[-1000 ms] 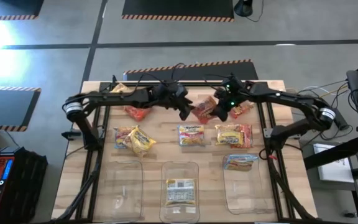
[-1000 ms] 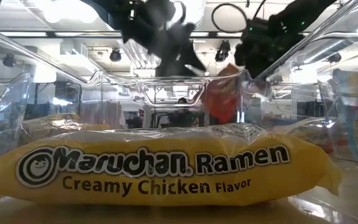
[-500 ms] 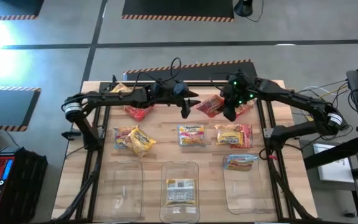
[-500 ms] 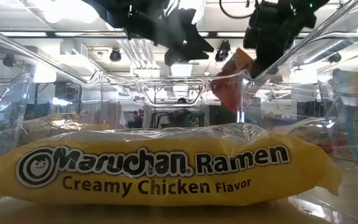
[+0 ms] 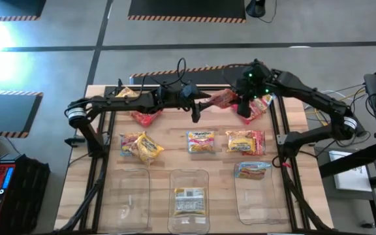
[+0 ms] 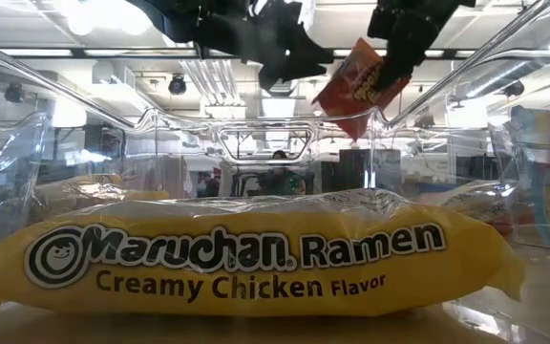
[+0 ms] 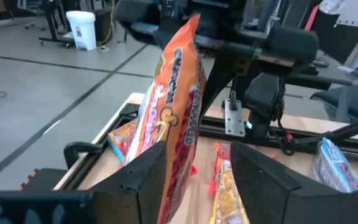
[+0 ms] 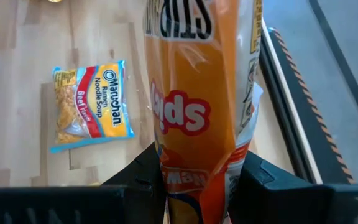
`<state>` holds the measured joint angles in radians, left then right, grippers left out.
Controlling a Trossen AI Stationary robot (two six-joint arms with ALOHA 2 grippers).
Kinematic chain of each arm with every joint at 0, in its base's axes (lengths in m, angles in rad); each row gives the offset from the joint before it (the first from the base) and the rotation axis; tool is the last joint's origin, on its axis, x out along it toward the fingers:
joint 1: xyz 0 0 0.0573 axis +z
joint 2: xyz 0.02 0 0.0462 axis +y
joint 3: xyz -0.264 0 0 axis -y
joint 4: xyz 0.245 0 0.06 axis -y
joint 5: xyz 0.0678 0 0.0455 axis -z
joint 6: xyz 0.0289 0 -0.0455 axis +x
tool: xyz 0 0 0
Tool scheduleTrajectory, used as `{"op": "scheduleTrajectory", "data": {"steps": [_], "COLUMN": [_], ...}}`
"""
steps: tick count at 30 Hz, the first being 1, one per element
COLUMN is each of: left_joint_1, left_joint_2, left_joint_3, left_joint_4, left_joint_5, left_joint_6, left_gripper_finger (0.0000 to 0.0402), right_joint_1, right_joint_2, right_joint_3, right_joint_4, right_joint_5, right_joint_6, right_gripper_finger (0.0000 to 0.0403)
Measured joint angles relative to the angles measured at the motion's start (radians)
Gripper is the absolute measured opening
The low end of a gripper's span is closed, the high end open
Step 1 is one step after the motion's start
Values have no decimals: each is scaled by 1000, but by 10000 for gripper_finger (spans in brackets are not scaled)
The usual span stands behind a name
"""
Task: Sort Maruchan noodles
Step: Put the orange noodle pack into the left transparent bin
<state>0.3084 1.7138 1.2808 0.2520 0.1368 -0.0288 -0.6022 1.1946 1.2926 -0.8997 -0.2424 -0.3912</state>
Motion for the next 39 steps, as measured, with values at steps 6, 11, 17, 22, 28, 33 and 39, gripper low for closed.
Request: {"op": "scheduleTrajectory", "data": {"steps": [6, 11, 17, 22, 28, 33, 39], "left_joint_1": [0, -1, 0, 0, 0, 0, -1], "left_joint_2": [0, -1, 2, 2, 2, 3, 3], "left_joint_3": [0, 0, 0, 0, 0, 0, 0], "left_joint_4": [6, 80, 79, 78, 79, 77, 75], "left_joint_5": [-22, -23, -22, -22, -21, -21, -16], "left_joint_6": [109, 180, 168, 167, 167, 167, 145], "left_gripper_finger": [204, 231, 246, 247, 247, 247, 247], "right_joint_1": [0, 9, 18, 19, 50, 92, 133], "right_joint_2": [0, 0, 0, 0, 0, 0, 0], "right_joint_3": [16, 17, 29, 52, 76, 77, 77], "right_joint_4": [-25, -44, -2, 23, 24, 64, 98], "right_joint_5": [0, 1, 7, 7, 8, -4, 6], "right_joint_6": [-43, -75, -100, -107, -117, -121, -116], "right_gripper_finger": [107, 107, 107, 107, 107, 107, 107]}}
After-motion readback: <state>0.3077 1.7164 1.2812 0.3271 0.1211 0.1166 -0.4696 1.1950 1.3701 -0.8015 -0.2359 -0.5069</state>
